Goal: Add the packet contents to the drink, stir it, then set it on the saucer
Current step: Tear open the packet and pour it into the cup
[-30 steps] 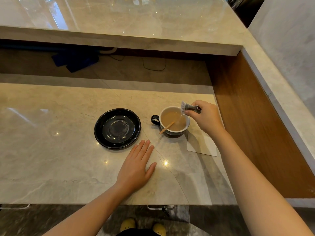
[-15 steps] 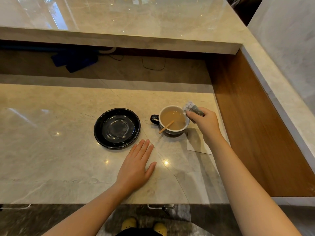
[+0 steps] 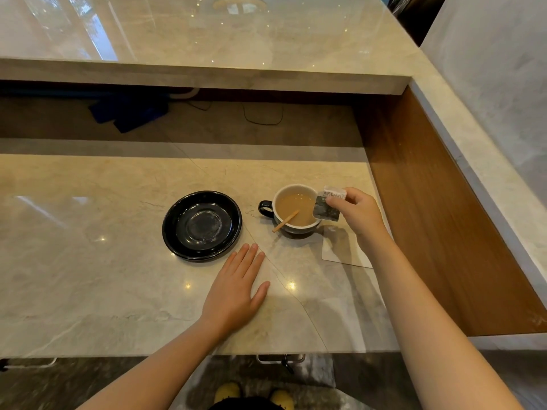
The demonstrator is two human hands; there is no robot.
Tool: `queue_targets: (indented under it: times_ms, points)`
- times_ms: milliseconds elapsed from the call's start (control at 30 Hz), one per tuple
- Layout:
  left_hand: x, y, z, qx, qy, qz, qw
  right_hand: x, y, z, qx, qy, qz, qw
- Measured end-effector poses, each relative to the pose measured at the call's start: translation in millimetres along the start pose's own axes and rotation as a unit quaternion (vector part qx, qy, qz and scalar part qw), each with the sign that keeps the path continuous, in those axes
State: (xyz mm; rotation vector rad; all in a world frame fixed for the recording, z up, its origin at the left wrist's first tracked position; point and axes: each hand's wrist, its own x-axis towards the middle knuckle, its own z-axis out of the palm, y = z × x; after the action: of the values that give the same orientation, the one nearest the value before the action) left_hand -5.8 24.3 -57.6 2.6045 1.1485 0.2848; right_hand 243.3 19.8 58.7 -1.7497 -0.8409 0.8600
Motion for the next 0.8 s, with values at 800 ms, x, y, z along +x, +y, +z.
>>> queue_targets:
  times_ms: [800]
  points:
    - [-1.5,-1.2,1.3,0.011,0.013,0.013,1.000,-87.3,42.8,-67.0,-0.068,0.023,-0.021,0.997]
